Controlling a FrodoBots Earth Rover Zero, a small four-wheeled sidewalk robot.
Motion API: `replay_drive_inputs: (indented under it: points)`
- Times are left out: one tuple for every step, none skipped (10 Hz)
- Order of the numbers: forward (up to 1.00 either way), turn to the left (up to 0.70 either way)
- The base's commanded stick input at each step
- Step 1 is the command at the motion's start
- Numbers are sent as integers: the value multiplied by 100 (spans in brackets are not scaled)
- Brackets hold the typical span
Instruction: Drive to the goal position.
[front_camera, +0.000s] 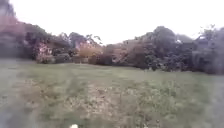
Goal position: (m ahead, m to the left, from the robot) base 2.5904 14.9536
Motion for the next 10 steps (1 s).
replay_drive_inputs:
  points:
    - [100, 3]
    - [100, 3]
    - [100, 2]
    - [100, 3]
    - [100, 3]
    - [100, 3]
    - [100, 3]
    - [100, 3]
    - [100, 3]
    - [100, 3]
